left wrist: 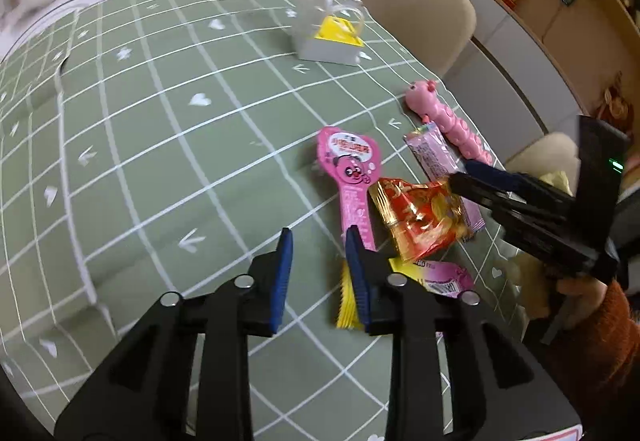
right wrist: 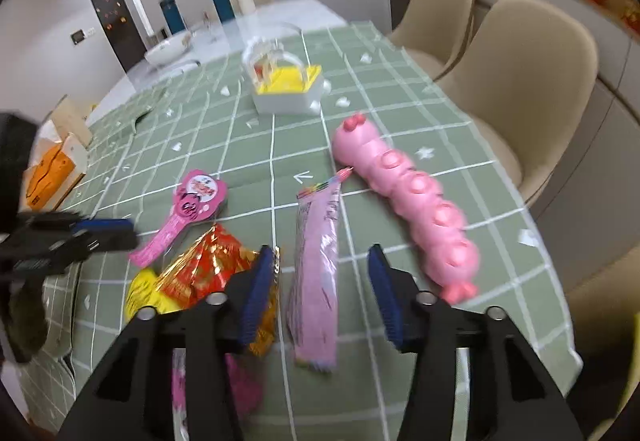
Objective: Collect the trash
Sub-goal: 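Grasp the pink candy stick with the right tool while the left reaches the pink lollipop, then grasp the pink lollipop toy with the left tool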
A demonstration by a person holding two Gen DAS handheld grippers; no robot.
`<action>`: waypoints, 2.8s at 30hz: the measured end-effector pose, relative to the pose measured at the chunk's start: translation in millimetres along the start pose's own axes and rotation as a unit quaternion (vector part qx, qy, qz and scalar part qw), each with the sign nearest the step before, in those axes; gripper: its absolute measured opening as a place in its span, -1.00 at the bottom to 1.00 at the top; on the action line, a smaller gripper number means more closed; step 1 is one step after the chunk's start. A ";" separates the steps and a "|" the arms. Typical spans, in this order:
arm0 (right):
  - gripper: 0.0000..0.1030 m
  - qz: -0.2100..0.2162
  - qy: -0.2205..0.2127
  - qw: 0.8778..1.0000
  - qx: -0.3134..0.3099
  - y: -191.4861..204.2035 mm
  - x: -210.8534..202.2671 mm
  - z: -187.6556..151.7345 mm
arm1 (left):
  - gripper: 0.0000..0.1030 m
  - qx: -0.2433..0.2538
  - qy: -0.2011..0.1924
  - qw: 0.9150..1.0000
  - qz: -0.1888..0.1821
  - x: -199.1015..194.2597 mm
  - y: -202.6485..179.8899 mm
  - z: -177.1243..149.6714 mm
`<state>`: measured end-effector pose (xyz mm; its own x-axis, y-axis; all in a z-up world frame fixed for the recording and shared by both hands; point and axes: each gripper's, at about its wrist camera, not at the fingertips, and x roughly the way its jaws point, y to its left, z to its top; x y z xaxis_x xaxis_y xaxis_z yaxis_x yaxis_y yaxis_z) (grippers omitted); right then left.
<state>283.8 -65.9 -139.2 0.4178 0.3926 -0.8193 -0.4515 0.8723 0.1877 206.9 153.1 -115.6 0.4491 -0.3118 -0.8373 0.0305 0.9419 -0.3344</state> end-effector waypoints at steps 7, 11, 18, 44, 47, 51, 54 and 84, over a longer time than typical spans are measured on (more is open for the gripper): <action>-0.62 0.016 0.019 1.000 0.002 2.2 1.9 -4.7 | -0.31 -0.023 -0.013 1.000 0.003 -15.0 10.2 -5.3; -0.70 0.019 -0.009 0.999 0.037 -10.7 -29.3 -16.3 | -0.12 -0.019 -0.021 0.999 -0.025 -15.0 5.0 -3.1; -0.72 0.018 -0.040 0.995 0.090 -30.1 -76.8 -43.6 | -0.06 0.014 -0.027 0.999 -0.009 6.7 -18.6 22.2; -0.77 -0.003 0.012 0.997 0.082 -34.4 -45.3 -55.2 | -0.06 0.007 -0.030 0.999 0.030 15.2 -20.0 33.3; -0.84 -0.018 -0.012 0.998 0.066 -27.8 -65.4 -54.4 | -0.06 0.013 -0.029 0.999 0.028 16.0 -20.0 35.1; -0.85 -0.011 -0.043 0.996 0.082 -28.9 -94.4 -56.9 | -0.06 0.039 -0.023 0.998 0.033 24.6 -29.1 43.7; -0.85 -0.007 -0.055 0.993 0.102 -33.8 -107.1 -61.9 | -0.06 0.059 -0.017 0.997 0.052 36.6 -40.3 51.3; -0.85 -0.005 -0.065 0.986 0.156 -27.7 -138.6 -118.9 | -0.77 0.136 -0.054 0.988 0.046 -0.6 -114.0 28.1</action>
<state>144.7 -179.2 -95.2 0.5271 0.3998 -0.7499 -0.1915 0.9156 0.3535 228.2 49.4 -64.8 0.5532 -0.2211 -0.8032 0.2175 0.9690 -0.1170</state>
